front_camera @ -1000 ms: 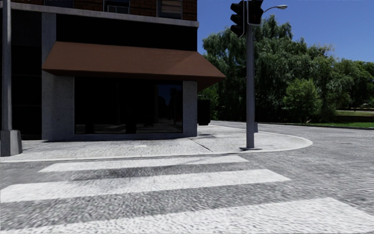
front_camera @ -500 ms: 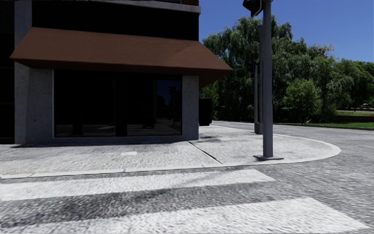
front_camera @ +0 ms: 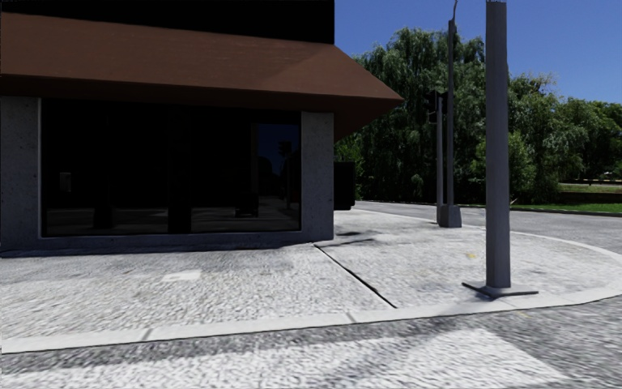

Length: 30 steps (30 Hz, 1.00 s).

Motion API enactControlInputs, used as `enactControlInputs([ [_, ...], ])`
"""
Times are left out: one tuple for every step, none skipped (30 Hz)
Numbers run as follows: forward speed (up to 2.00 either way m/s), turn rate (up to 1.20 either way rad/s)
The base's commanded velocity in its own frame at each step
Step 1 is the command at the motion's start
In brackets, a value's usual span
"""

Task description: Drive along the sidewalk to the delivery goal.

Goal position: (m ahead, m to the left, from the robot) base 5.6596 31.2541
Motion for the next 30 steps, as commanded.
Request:
enactControlInputs([
  [2.0, 0.24],
  [2.0, 0.24],
  [2.0, 0.4],
  [2.0, 0.69],
  [2.0, 1.2],
  [2.0, 1.2],
  [2.0, 1.2],
  [2.0, 1.2],
  [2.0, 1.2],
  [2.0, 1.2],
  [2.0, 1.2],
  [2.0, 1.2],
  [2.0, 1.2],
  [2.0, 1.2],
  [2.0, 1.2],
  [2.0, 1.2],
  [2.0, 1.2],
  [2.0, 1.2],
  [2.0, 1.2],
  [2.0, 1.2],
  [2.0, 1.2],
  [2.0, 1.2],
  [2.0, 1.2],
  [2.0, 1.15],
  [2.0, 1.12],
  [2.0, 1.08],
  [2.0, 1.08],
  [2.0, 0.98],
  [2.0, 0.72],
  [2.0, 0.28],
])
